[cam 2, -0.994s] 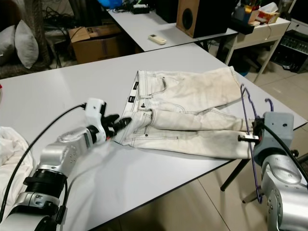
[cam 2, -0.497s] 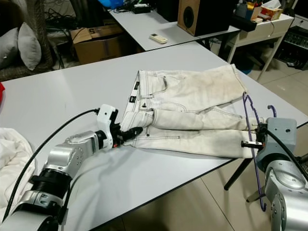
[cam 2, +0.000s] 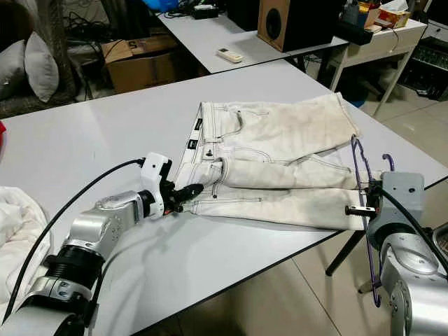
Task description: Hang hanger
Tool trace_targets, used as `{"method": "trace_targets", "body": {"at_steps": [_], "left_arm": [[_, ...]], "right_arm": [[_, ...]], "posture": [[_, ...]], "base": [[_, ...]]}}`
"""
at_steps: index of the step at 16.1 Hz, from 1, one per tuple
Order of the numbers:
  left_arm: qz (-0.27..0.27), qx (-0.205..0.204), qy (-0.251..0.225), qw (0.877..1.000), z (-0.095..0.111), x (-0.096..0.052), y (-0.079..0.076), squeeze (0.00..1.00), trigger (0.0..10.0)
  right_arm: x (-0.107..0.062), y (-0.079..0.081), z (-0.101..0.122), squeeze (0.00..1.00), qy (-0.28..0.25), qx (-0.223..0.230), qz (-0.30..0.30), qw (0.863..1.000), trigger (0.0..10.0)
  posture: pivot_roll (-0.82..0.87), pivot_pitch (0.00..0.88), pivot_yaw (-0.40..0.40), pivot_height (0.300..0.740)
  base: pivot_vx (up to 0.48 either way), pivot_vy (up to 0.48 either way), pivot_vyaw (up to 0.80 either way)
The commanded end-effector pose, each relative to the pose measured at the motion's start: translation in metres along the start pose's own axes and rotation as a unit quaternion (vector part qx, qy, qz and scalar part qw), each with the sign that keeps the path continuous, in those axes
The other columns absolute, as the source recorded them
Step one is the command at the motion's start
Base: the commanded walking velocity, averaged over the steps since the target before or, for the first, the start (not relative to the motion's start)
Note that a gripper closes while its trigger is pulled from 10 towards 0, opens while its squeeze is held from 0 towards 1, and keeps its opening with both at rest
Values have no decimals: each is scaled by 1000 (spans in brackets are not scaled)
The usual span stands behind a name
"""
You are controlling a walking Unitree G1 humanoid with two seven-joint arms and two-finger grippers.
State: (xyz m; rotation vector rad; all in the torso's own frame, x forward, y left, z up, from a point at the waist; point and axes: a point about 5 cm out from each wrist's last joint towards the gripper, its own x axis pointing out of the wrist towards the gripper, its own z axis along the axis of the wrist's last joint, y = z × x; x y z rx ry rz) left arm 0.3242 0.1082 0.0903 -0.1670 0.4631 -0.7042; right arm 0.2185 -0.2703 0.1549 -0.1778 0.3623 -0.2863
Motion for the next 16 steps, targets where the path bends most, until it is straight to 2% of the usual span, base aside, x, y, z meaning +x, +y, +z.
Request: {"method": "trace_targets", "body": {"at_steps": [1,7,9,10,12,14,15,16], "left_arm": [[11,4,-6,1000,5,-2,5,0,0],[-2,-2,-9,1000,5,-3,4,0,0],[11,-3,-14,1000,5,-3,7,0,0],[41,4,-17,999,8,-4,16,0,0],[113,61,-14,992,28,-8,41,0,0],[169,131,-26,976,60,-16,61,0,0],[228,220,-56,947,103,-29,73,0,0],[268,295,-107,911,154,-44,73,0,0]], "right_arm": [[-2,5,1,0,-4,2,11,1000,10000],[-1,13,0,0,-3,6,23,1000,10000],[-1,16,0,0,-5,8,27,1000,10000],[-1,19,0,0,-6,10,31,999,10000],[2,27,2,0,-9,15,44,999,10000],[4,34,6,0,-17,21,58,998,10000],[6,39,10,0,-24,23,67,997,10000],[8,43,13,0,-29,24,72,997,10000]], "posture": [[-136,8,52,740],[-134,11,52,740],[-134,11,52,740],[-129,8,47,740],[-123,3,40,740],[-116,0,35,740],[-113,0,32,740],[-109,0,28,740]], "base": [[0,0,0],[0,0,0],[0,0,0],[0,0,0],[0,0,0],[0,0,0],[0,0,0],[0,0,0]]}}
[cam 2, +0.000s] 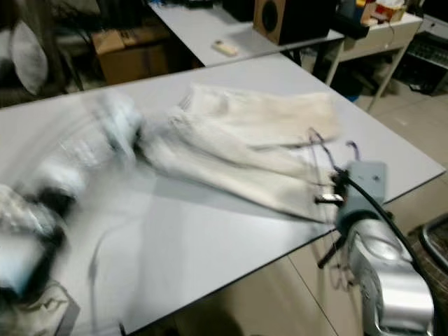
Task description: Hang hanger
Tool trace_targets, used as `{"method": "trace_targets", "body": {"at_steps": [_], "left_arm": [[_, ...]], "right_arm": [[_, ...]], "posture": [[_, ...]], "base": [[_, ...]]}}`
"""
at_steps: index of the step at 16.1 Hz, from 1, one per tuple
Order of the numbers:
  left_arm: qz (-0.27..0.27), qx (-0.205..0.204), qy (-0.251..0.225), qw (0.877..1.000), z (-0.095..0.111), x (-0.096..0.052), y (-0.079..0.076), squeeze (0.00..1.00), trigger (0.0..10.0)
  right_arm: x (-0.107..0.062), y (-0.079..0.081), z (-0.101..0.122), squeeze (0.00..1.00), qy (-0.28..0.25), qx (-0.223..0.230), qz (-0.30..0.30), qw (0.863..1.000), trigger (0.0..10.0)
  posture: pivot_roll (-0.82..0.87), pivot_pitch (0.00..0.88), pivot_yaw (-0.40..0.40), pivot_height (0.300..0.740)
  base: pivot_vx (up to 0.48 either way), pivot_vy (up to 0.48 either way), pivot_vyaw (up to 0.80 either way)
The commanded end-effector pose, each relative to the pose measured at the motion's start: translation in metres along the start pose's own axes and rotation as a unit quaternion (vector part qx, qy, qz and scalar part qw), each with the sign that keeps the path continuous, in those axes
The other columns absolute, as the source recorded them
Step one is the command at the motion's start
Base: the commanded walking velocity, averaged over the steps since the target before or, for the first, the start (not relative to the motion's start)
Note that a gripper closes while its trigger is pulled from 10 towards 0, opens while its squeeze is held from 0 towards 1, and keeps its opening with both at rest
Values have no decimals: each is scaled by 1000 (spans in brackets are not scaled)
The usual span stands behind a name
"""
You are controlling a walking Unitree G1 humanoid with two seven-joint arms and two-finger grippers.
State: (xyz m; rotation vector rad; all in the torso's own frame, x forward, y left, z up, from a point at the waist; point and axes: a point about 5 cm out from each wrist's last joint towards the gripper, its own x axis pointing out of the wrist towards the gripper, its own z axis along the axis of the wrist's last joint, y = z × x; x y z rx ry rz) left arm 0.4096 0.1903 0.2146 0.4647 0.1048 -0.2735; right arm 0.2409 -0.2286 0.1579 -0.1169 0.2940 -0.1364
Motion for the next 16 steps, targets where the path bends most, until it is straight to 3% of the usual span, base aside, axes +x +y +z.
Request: {"method": "trace_targets", "body": {"at_steps": [1,2,3,4,5,6,7,8,9,10,11,13,14,16], "left_arm": [[58,68,-88,992,49,-4,27,0,0],[72,103,-127,984,75,-7,37,0,0],[103,161,-226,955,135,-21,52,0,0],[105,187,-272,938,157,-28,52,0,0],[46,215,-364,905,192,-40,38,0,0],[-57,244,-408,878,202,-42,10,0,0],[-136,287,-404,858,191,-37,-14,0,0],[-166,301,-395,852,183,-34,-24,0,0],[-250,320,-358,841,155,-27,-49,0,0],[-360,313,-294,828,106,-19,-85,0,0],[-417,308,-259,815,76,-18,-106,0,0],[-476,305,-226,793,39,-22,-132,0,0],[-508,289,-209,784,15,-28,-153,0,0],[-522,274,-199,783,1,-33,-167,0,0]], "right_arm": [[2,-1,-2,0,5,3,-3,1000,10000],[3,0,-1,0,3,3,-3,1000,10000],[3,-1,2,0,-7,9,-11,1000,10000],[3,-2,3,0,-10,12,-16,1000,10000],[3,-4,3,0,-13,15,-25,999,10000],[3,-3,1,0,-12,16,-29,999,10000],[3,-1,0,0,-10,16,-28,999,10000],[3,0,-1,0,-10,16,-27,999,10000],[3,2,-1,0,-9,16,-26,999,10000],[2,1,-2,0,-9,20,-35,999,10000],[1,-2,-2,0,-10,23,-49,998,10000],[0,-9,-2,0,-11,28,-75,997,10000],[-1,-15,-1,0,-13,27,-85,996,10000],[-1,-18,0,0,-14,25,-88,996,10000]], "posture": [[-109,0,28,740],[-108,0,30,740],[-110,0,40,740],[-110,0,41,740],[-108,0,40,740],[-105,0,39,740],[-105,0,40,740],[-106,0,40,740],[-107,0,37,740],[-107,0,38,740],[-107,0,35,740],[-112,0,37,740],[-116,0,37,740],[-115,0,35,740]], "base": [[0,0,0],[0,0,0],[0,0,0],[0,0,0],[0,0,0],[0,0,0],[0,0,0],[0,0,0],[0,0,0],[0,0,0],[0,0,0],[0,0,0],[0,0,0],[0,0,0]]}}
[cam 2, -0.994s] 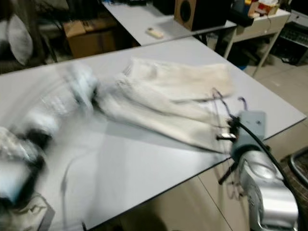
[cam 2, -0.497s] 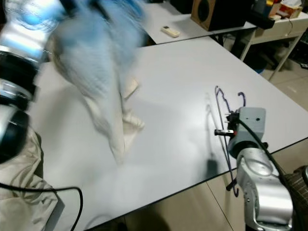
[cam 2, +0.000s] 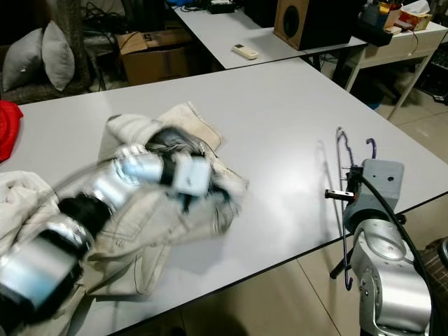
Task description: Hang hanger
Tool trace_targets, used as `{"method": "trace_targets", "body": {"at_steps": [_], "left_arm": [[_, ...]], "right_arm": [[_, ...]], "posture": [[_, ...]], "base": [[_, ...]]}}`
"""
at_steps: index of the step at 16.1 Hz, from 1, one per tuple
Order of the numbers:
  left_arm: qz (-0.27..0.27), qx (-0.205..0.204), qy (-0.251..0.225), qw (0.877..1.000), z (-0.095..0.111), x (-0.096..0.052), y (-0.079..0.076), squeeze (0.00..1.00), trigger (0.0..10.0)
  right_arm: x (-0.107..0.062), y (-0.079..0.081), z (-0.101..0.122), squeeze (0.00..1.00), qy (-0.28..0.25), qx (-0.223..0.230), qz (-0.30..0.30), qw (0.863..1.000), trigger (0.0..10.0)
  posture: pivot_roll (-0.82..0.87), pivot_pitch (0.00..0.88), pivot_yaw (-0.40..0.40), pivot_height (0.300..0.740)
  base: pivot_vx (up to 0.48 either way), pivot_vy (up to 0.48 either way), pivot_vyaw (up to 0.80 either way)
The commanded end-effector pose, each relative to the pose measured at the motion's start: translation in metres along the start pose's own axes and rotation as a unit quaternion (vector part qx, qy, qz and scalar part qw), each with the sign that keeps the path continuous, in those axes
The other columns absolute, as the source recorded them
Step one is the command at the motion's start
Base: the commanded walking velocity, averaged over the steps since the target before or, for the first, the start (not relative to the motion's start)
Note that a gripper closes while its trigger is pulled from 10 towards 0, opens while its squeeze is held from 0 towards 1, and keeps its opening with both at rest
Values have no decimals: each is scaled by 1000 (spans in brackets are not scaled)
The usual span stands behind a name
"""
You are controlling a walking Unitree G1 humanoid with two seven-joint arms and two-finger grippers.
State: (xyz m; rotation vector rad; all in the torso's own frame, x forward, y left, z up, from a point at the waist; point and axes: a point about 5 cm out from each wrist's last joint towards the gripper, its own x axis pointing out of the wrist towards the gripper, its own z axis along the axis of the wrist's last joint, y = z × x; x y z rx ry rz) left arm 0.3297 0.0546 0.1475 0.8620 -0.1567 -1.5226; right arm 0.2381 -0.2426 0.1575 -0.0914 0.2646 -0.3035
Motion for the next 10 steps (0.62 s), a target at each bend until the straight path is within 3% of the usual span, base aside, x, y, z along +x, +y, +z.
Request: {"method": "trace_targets", "body": {"at_steps": [1,2,3,6,7,10], "left_arm": [[-16,-12,13,1000,-1,0,-3,0,10000],[-15,-27,4,1000,0,-1,-3,0,10000],[4,-65,-48,997,9,-6,1,1000,10000],[-65,-92,-55,992,21,-22,-16,1000,10000],[-71,-94,-53,992,23,-24,-17,1000,10000],[-51,-134,-82,986,36,-51,-14,1000,10000]], "right_arm": [[0,-3,3,0,-6,0,-7,1000,10000],[0,-2,2,0,-6,0,-7,1000,10000],[0,0,2,0,-5,0,-4,1000,10000],[0,2,2,0,-4,-1,2,1000,10000],[0,2,2,0,-4,-1,3,1000,10000],[-1,2,1,0,-3,1,3,1000,10000]], "posture": [[-115,0,35,740],[-115,0,36,740],[-112,0,34,740],[-102,3,32,740],[-102,3,32,740],[-90,2,34,740]], "base": [[0,0,0],[0,0,0],[0,0,0],[0,0,0],[0,0,0],[0,0,0]]}}
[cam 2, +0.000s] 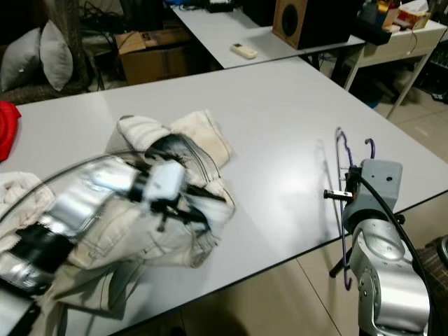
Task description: Hang hanger
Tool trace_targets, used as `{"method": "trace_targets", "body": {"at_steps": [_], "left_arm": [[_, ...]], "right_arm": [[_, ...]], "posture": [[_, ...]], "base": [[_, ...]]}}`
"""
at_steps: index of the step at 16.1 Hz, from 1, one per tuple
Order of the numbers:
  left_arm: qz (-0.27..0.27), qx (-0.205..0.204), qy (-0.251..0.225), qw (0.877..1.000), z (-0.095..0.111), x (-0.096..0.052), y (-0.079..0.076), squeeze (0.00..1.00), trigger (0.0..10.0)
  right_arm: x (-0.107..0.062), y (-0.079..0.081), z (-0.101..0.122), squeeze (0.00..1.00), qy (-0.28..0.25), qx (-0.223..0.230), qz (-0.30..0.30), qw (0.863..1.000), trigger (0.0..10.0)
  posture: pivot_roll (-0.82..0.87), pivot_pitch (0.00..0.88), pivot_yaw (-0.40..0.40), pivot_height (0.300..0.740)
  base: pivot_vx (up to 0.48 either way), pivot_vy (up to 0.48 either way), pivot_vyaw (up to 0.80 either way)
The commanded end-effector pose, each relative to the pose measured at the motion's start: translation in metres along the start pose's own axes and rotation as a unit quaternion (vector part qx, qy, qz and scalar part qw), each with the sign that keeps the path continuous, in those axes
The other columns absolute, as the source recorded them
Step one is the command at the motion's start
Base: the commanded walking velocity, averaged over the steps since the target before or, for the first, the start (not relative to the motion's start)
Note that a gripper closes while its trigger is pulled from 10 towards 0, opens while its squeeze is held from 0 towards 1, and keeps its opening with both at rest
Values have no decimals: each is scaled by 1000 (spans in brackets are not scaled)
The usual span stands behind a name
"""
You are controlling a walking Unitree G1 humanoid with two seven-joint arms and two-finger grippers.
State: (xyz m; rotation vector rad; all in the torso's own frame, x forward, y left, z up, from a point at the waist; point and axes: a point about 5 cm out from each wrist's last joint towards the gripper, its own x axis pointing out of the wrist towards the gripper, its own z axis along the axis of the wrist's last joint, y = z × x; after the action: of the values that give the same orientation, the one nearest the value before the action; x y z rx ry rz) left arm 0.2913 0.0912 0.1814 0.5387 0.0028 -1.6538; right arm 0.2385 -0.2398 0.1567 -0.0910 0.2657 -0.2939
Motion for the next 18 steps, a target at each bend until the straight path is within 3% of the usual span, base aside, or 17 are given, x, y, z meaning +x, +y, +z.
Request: {"method": "trace_targets", "body": {"at_steps": [1,2,4,5,7,9,10,11,12,14,16,18], "left_arm": [[-2,1,-12,1000,10,-8,-1,1000,10000],[-9,6,20,1000,10,-17,-5,1000,10000],[-5,39,130,991,0,-30,-9,1000,10000],[0,45,153,987,0,-34,-10,1000,10000],[7,27,127,992,8,-35,-14,1000,10000],[48,-2,87,995,20,-43,-6,1000,10000],[88,-12,100,991,18,-54,2,1000,10000],[88,-12,100,991,18,-54,2,1000,10000],[149,-58,180,971,-2,-75,7,1000,10000],[145,-98,234,956,-17,-85,-4,1000,10000],[107,-143,246,953,-21,-81,-22,1000,10000],[99,-157,254,949,-27,-76,-26,1000,10000]], "right_arm": [[-1,0,0,0,-2,2,0,1000,10000],[0,2,-1,0,0,-4,6,1000,10000],[1,6,-2,0,-1,-18,15,1000,10000],[2,8,-1,0,-3,-16,17,1000,10000],[2,9,0,0,-5,-15,18,1000,10000],[2,9,-1,0,-6,-17,19,1000,10000],[2,9,-1,0,-6,-17,19,1000,10000],[2,9,-1,0,-6,-17,19,1000,10000],[2,9,-1,0,-8,-17,18,1000,10000],[1,9,-1,0,-9,-17,18,1000,10000],[2,10,0,0,-9,-17,18,1000,10000],[3,11,1,0,-11,-18,20,1000,10000]], "posture": [[-84,0,33,740],[-82,0,33,740],[-75,0,36,740],[-76,0,39,740],[-75,0,41,740],[-76,0,44,740],[-78,0,46,740],[-78,0,46,740],[-79,0,50,740],[-82,0,52,740],[-78,0,47,740],[-78,0,45,740]], "base": [[0,0,0],[0,0,0],[0,0,0],[0,0,0],[0,0,0],[0,0,0],[0,0,0],[0,0,0],[0,0,0],[0,0,0],[0,0,0],[0,0,0]]}}
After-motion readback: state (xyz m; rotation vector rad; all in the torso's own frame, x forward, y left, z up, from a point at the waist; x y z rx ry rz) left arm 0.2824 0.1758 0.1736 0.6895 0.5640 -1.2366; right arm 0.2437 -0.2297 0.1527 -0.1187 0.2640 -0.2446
